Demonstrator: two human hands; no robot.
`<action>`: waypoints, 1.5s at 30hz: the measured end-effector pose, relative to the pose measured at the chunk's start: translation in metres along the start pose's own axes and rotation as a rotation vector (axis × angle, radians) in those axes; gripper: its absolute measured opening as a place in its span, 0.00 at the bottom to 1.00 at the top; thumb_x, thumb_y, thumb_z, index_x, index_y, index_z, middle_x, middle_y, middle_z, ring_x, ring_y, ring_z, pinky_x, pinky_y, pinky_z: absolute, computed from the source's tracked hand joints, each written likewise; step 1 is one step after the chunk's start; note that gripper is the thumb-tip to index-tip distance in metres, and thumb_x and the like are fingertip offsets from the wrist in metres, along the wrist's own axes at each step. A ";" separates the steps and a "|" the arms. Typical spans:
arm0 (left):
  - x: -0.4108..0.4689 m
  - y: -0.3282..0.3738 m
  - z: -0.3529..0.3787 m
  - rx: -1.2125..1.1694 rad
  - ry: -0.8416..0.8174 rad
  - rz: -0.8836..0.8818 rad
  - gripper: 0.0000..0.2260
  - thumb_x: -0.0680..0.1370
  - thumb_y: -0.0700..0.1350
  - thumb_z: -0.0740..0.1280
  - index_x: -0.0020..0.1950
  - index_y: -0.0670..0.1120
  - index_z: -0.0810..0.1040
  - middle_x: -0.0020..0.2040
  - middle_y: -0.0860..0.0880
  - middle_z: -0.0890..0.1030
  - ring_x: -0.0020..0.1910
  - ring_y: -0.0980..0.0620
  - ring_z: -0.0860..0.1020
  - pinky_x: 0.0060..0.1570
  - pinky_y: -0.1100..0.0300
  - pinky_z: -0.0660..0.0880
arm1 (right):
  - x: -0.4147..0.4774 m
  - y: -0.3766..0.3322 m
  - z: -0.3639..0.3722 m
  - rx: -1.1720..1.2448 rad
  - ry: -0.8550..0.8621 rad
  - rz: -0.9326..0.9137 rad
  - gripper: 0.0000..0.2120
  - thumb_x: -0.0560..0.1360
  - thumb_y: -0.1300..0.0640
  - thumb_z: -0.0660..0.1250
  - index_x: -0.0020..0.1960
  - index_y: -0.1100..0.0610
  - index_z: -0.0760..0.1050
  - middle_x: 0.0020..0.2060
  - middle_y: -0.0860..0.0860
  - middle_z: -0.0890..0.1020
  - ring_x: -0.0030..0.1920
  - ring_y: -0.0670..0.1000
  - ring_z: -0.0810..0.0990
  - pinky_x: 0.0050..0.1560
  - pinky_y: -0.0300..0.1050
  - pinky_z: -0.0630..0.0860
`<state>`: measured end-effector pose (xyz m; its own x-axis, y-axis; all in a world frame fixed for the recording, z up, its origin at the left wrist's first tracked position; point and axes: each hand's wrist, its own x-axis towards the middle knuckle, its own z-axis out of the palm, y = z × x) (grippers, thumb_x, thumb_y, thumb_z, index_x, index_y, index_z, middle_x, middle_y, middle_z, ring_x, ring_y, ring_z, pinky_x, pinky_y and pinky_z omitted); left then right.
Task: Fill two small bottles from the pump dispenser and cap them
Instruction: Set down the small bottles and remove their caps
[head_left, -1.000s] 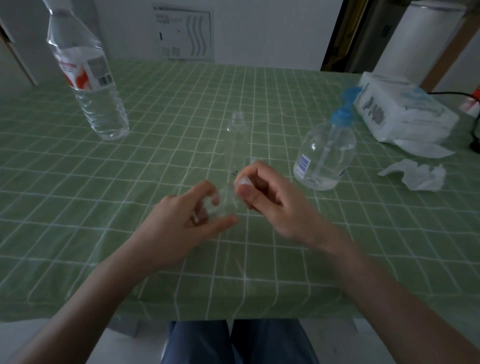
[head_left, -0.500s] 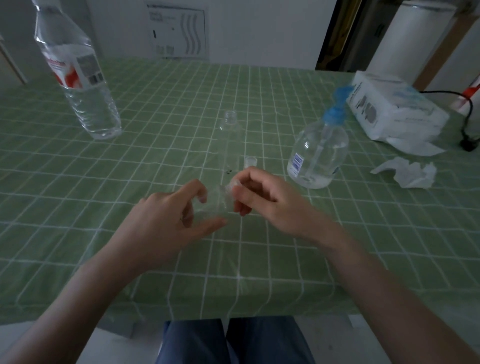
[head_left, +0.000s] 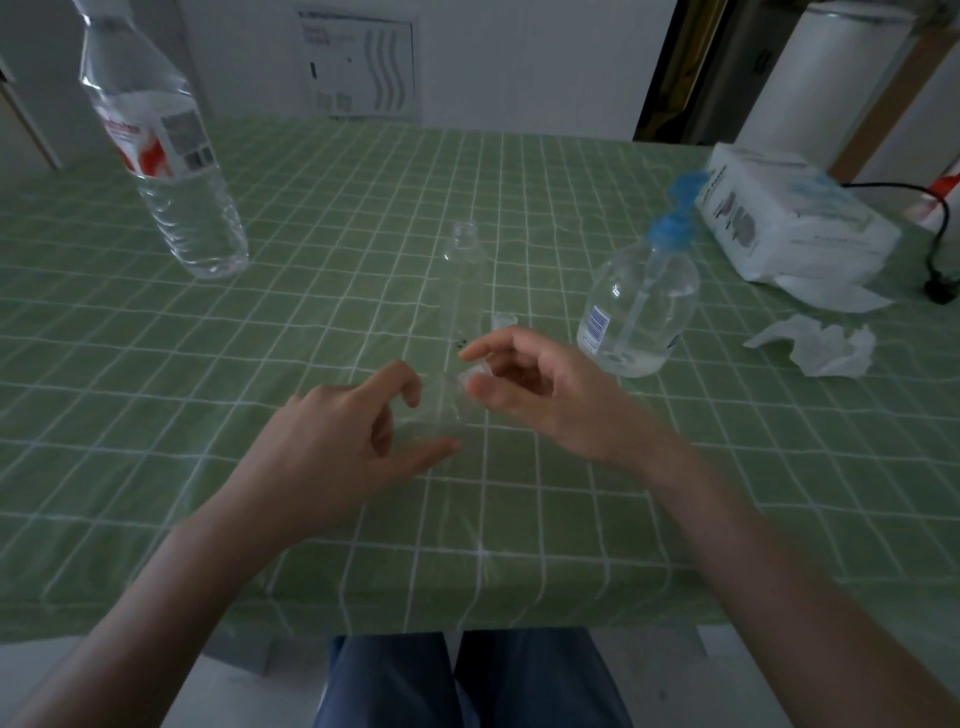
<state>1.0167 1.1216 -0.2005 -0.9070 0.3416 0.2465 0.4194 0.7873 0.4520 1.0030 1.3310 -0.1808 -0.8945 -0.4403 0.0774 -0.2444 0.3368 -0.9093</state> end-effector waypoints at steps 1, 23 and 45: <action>0.000 0.000 0.000 0.005 -0.006 0.005 0.23 0.63 0.74 0.53 0.45 0.59 0.66 0.26 0.54 0.75 0.25 0.61 0.74 0.28 0.60 0.75 | 0.000 -0.001 0.001 -0.003 0.002 0.013 0.16 0.71 0.44 0.63 0.52 0.54 0.75 0.42 0.53 0.80 0.41 0.46 0.79 0.45 0.40 0.77; 0.001 0.003 0.001 0.039 0.012 0.040 0.22 0.63 0.75 0.51 0.45 0.60 0.65 0.27 0.55 0.76 0.25 0.61 0.74 0.27 0.62 0.74 | -0.004 0.002 -0.008 0.018 -0.020 0.004 0.14 0.75 0.47 0.64 0.55 0.55 0.75 0.41 0.50 0.81 0.42 0.49 0.81 0.46 0.42 0.78; 0.011 0.000 0.002 -0.763 0.057 -0.166 0.17 0.66 0.59 0.68 0.50 0.53 0.72 0.37 0.51 0.80 0.34 0.54 0.81 0.35 0.61 0.78 | 0.005 0.013 -0.012 0.174 0.215 0.049 0.10 0.74 0.63 0.68 0.54 0.59 0.71 0.43 0.55 0.84 0.41 0.47 0.84 0.45 0.37 0.80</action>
<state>1.0064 1.1267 -0.1998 -0.9654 0.2069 0.1588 0.2087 0.2478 0.9461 0.9910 1.3432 -0.1878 -0.9670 -0.2341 0.1002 -0.1482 0.1974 -0.9691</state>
